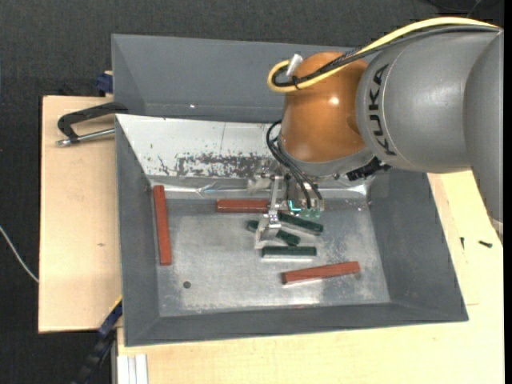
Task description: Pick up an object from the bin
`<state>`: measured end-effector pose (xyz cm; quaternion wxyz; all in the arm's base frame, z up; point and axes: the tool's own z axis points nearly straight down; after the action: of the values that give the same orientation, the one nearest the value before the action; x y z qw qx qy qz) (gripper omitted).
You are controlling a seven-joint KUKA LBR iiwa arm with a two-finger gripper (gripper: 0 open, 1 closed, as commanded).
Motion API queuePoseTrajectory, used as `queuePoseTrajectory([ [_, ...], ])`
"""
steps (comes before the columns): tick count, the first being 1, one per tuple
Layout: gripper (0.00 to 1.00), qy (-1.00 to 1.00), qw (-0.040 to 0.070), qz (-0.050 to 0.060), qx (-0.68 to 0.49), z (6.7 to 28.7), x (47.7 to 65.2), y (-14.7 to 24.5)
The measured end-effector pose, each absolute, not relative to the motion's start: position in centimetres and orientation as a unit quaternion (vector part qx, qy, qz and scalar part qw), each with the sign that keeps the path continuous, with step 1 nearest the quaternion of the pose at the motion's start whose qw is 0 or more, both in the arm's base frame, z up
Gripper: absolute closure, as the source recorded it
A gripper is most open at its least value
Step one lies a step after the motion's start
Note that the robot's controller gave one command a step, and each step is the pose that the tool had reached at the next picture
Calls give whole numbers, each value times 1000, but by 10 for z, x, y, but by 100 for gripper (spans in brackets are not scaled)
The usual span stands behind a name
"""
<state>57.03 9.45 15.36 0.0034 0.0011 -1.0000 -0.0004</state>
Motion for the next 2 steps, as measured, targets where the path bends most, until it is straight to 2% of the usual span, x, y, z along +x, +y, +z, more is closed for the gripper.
queuePoseTrajectory([
  [1, 0, -1000, -1, -1, 0, 158, 572, 94],
  [2, 100, -1000, -14, -3, 16, 83, 597, 56],
])
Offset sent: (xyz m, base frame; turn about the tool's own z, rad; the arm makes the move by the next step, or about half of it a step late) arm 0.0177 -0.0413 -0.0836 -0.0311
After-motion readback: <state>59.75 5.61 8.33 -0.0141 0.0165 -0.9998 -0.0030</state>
